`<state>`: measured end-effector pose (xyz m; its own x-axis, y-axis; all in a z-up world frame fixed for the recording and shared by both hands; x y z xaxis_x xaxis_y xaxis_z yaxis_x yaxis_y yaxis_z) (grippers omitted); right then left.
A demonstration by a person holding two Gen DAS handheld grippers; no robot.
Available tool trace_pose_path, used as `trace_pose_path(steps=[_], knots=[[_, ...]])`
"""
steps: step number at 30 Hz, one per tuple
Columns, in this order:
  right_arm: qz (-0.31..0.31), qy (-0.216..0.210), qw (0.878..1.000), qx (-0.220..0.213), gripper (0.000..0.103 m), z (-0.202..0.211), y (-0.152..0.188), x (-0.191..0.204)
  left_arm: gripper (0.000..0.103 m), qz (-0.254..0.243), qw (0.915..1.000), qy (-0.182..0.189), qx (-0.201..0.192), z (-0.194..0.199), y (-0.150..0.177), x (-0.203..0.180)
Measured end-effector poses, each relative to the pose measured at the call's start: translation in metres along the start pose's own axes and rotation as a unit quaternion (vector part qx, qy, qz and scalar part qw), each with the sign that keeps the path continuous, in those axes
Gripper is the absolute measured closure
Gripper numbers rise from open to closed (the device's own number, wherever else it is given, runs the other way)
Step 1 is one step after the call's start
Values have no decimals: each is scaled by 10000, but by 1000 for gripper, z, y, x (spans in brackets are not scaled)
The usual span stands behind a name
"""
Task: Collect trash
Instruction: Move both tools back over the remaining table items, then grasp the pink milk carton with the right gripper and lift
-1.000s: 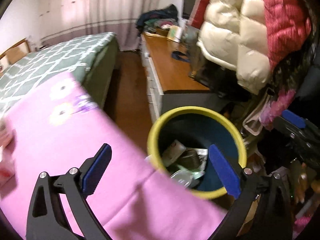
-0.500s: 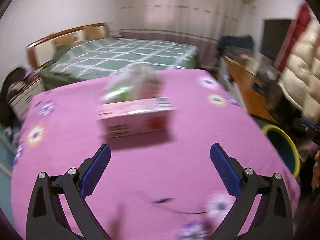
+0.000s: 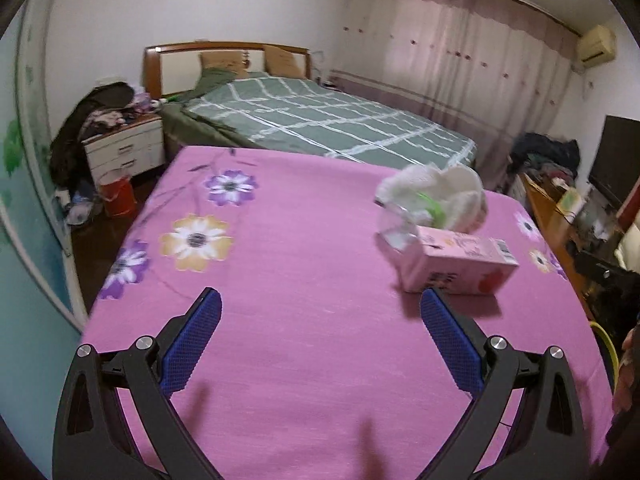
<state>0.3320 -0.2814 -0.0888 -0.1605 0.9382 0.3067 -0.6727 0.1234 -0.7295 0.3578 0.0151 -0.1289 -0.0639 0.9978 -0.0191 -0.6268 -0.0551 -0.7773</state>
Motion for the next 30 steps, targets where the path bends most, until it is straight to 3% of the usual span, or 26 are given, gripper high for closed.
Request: trace_pose_path(steps=[5,9,13,19,23,26,30], knots=[[139,89,9997,178,27,-38,-3,16,5,190,9997,-176,-47,3,0,9],[-117,719,9973,-104,27,-46,-12,-6,5,173,9997,-174,-43,4,0,9],[-327,995,9945,88,27,-56,-9,-33,5,187,9995,-250,-99,7,-1,10],[27,554,9975,431,27,-69,4,-19,5,310,9988,-378,-43,5,-1,16],[346,-317,9959,769,27,-72,17,6,5,412,9979,-491,-19,3,0,21],[607,-1016,9877,1018,27,-72,23,26,5,510,9971,-555,-16,1,-1,27],[958,-1190,9843,883,26,-66,24,43,5,624,9963,-590,-8,0,-1,33]])
Point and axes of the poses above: each gripper's, at about its wrist camera, not at the fingertips, and z roughly against the way its jaws point, x to its left, y to its underside, the point moved 3 cm from there along -z, roughly the way its jaws point, and after that the axes turned 11 degrees about -y, right-handed, at the moved point
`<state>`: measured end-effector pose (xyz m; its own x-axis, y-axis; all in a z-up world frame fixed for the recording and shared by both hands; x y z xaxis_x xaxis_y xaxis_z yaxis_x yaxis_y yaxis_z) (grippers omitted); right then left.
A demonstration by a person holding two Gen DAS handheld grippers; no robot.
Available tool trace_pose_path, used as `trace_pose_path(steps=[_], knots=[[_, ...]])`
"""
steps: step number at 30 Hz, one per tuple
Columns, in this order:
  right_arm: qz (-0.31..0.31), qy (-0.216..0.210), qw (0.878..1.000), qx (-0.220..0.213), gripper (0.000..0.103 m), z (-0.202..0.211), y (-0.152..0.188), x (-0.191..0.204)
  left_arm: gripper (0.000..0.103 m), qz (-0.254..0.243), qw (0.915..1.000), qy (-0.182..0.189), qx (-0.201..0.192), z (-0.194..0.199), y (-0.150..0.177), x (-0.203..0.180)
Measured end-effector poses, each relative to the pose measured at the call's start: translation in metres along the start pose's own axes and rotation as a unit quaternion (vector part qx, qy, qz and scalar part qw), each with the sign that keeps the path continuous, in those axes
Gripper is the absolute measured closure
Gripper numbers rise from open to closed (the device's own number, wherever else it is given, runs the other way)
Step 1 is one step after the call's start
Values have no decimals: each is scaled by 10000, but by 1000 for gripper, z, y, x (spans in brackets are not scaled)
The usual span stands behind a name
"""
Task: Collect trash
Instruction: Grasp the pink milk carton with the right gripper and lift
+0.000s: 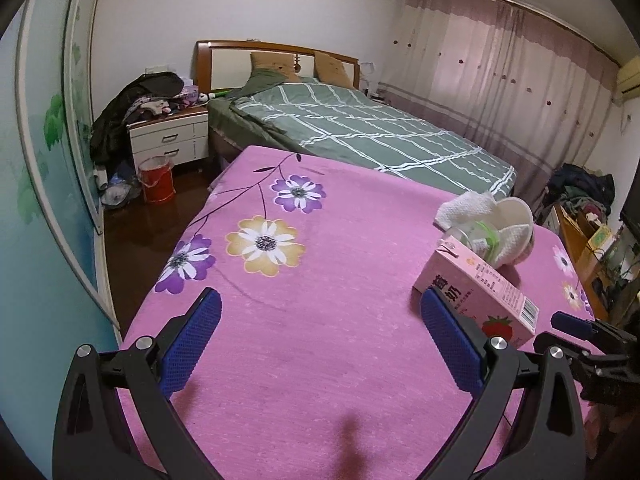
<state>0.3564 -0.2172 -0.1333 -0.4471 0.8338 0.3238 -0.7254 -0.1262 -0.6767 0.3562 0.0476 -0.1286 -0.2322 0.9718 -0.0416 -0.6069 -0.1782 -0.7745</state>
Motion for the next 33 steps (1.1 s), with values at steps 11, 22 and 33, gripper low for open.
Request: trace_pose_path(steps=[11,22,33], knots=[[74,-81,9997,195,44,-43,-14,13,5,-62,10000,7,2,0,1,-5],[-92,-167,9997,-153,59,-1,-11,20,5,-87,10000,17,-19,1,2,-8],[-559,203,9955,-734,64,94,10,6,5,-219,9997,47,-47,2,4,-14]])
Point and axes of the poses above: each gripper's, at about its wrist camera, not at the fingertips, and z roughly against the way its jaws point, x to its left, y to its underside, the point moved 3 cm from there along -z, roughly the way its jaws point, and after that the axes turned 11 degrees about -y, right-handed, at the moved point
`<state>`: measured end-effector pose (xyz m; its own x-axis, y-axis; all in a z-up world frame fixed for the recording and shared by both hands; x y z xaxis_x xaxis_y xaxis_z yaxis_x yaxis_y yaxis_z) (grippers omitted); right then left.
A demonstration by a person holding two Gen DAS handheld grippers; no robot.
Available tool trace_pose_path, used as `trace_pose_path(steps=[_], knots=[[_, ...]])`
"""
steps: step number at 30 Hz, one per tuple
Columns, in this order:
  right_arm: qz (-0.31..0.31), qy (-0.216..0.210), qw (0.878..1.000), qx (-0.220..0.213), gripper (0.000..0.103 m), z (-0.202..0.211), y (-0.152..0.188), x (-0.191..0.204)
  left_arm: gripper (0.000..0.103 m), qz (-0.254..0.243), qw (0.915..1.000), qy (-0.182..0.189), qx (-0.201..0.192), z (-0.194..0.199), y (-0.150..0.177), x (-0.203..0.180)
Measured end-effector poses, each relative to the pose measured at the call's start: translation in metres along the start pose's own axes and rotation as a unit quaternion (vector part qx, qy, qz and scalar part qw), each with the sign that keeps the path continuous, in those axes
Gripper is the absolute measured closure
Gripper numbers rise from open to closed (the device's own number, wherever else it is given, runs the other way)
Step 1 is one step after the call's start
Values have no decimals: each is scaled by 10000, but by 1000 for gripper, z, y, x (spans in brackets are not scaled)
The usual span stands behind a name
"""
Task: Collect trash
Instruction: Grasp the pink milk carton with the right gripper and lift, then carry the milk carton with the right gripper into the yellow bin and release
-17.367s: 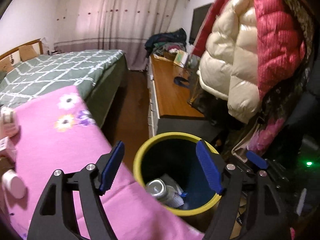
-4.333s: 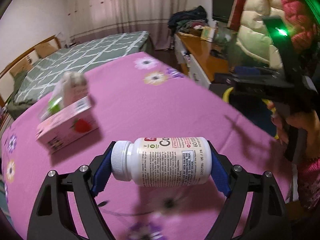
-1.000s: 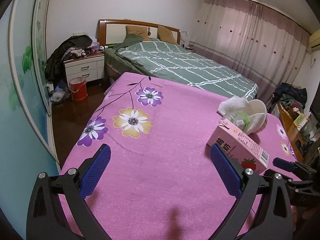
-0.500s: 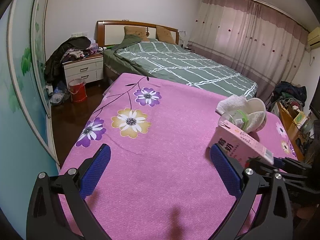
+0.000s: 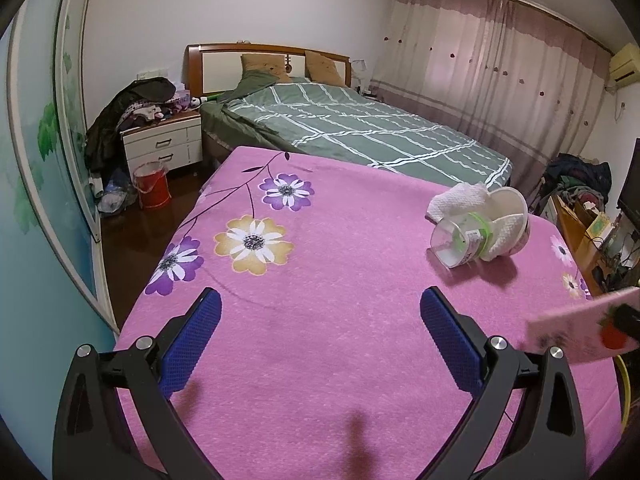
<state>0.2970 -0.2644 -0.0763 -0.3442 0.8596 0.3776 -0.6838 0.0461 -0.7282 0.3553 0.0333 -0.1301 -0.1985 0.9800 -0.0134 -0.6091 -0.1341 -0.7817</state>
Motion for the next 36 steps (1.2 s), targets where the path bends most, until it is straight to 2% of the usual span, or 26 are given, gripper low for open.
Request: trace_pose_path(steps=[7,12,19,24,25,26,27,29,31,36], knots=[[-519,453,9969,-378,64,62,19,-40,5,-75,10000,24,-26,2,1,-4],[-899,981,9892,-622,64,108,34,-76,5,-136,9999,24,-63,5,1,-7],[-1434,1980,9652,-928,64,171,55,-133,5,-231,9997,21,-85,6,3,-11],[-1715,2696,9441,-805,63,188,72,-169,5,-329,9994,15,-84,5,4,-16],[-1763,2895,9373,-811,57,190,75,-175,5,-353,9993,14,-87,5,5,-17],[-1810,3037,9316,-851,46,193,77,-180,5,-381,9992,13,-88,5,5,-19],[-1812,3084,9297,-881,43,194,78,-182,5,-403,9991,15,-87,4,6,-20],[-1782,3057,9309,-905,42,189,75,-183,5,-446,9990,21,-77,4,7,-22],[-1708,2885,9377,-914,42,175,66,-180,5,-475,9988,37,-74,4,7,-23],[-1374,2318,9588,-903,34,110,17,-164,5,-505,9987,45,-100,6,7,-25]])
Point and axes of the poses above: each gripper's, at about its wrist camera, not at the fingertips, and z roughly against the way its jaws point, x to its left, y to its underside, the point moved 3 cm from there along -z, roughly the way its jaws point, and after that the axes turned 11 degrees about -y, right-handed, at the moved point
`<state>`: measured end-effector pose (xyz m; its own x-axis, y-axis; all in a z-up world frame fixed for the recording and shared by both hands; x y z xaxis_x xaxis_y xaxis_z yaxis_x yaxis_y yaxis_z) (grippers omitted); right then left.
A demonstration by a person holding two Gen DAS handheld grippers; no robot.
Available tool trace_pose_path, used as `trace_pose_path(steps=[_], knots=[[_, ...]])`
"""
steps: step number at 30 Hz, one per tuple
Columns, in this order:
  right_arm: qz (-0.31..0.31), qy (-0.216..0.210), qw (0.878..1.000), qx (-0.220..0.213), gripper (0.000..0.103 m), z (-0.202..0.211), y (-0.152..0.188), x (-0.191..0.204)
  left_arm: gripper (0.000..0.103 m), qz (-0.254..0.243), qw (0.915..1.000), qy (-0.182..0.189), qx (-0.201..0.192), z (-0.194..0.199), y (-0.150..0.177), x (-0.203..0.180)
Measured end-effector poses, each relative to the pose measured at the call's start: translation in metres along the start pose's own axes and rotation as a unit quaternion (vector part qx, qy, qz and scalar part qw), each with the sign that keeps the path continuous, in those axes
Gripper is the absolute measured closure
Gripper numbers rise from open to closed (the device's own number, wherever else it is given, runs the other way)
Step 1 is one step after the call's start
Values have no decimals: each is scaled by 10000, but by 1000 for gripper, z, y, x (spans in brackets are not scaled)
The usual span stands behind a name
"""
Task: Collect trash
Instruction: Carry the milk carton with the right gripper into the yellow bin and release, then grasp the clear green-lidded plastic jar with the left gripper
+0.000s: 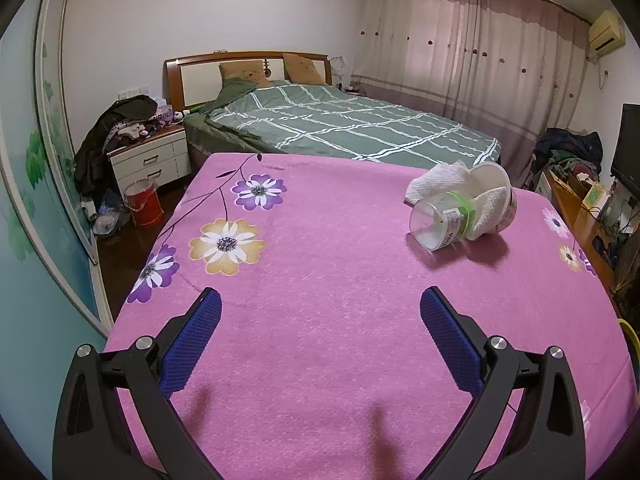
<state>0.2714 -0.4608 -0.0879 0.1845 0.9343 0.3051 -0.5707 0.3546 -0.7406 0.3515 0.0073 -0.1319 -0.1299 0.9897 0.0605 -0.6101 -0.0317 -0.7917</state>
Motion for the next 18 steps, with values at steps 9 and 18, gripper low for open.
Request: trace_pose_path(steps=[9,18], knots=[[529,-262,9978,308,34,-97,-10,77,5,-44,9994,275,213,-4,2,-11],[457,-328,9966,597,31,-109,7,71,5,-592,9870,1388,553,-16,-26,-84]])
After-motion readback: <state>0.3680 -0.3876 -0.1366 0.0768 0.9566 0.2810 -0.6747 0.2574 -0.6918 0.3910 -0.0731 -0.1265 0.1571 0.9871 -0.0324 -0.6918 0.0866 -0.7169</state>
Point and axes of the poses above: each gripper's, at about its wrist camera, not at the fingertips, and z roughly against the way its jaws point, x to its left, y to its underside, the point moved 3 cm from there along -z, roughly the way its jaws point, and after that the axes turned 11 degrees about -y, right-handed, at the moved point
